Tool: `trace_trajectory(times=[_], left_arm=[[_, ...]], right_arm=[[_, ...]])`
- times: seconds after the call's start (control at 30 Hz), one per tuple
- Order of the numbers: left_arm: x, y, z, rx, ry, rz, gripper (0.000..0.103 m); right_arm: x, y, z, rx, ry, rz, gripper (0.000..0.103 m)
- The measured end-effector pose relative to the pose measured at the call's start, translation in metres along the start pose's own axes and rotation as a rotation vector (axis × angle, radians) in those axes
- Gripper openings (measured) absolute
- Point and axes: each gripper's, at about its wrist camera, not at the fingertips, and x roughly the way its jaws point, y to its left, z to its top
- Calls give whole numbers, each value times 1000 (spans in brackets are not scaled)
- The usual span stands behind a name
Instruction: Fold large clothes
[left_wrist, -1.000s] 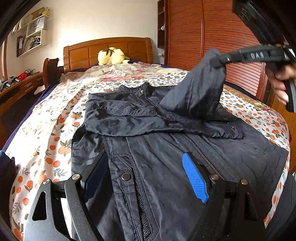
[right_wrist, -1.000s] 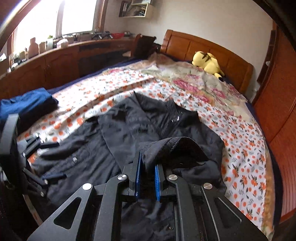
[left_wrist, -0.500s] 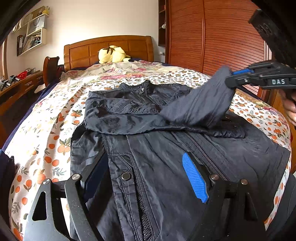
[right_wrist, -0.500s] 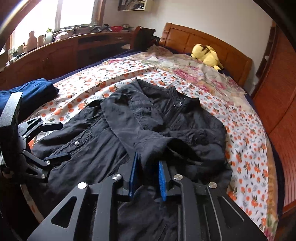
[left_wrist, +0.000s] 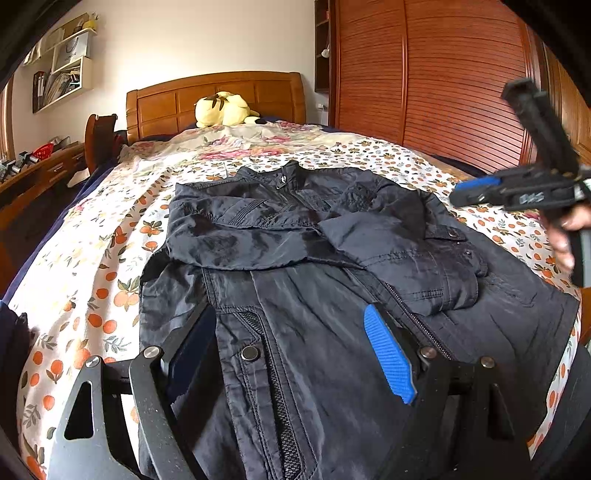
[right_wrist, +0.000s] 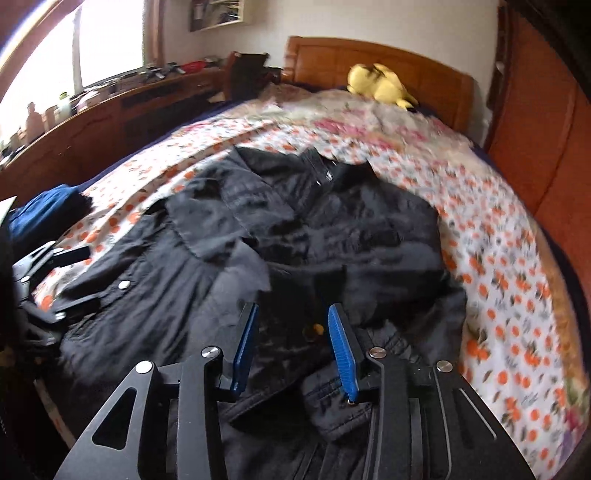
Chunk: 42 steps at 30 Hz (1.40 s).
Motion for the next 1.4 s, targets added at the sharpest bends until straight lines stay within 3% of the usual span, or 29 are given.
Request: trace_trajectory(times=[0.4, 0.77, 0.9, 0.97, 1.13, 1.4], left_arm=[[3, 1, -2, -2, 9, -12, 83], [5, 1, -2, -1, 10, -9, 83], [4, 4, -3, -7, 9, -7, 83], [1, 5, -4, -10, 7, -6, 83], [-5, 7, -5, -9, -2, 2, 83], [-23, 20, -7, -21, -28, 39, 83]], right_arm=[[88, -21, -12, 139, 164, 5, 48], [99, -25, -11, 196, 182, 72, 49], [97, -24, -12, 178, 180, 129, 33], [88, -25, -11, 176, 143, 133, 15], [63, -5, -2, 131, 61, 168, 8], [32, 49, 15, 36, -29, 287, 8]])
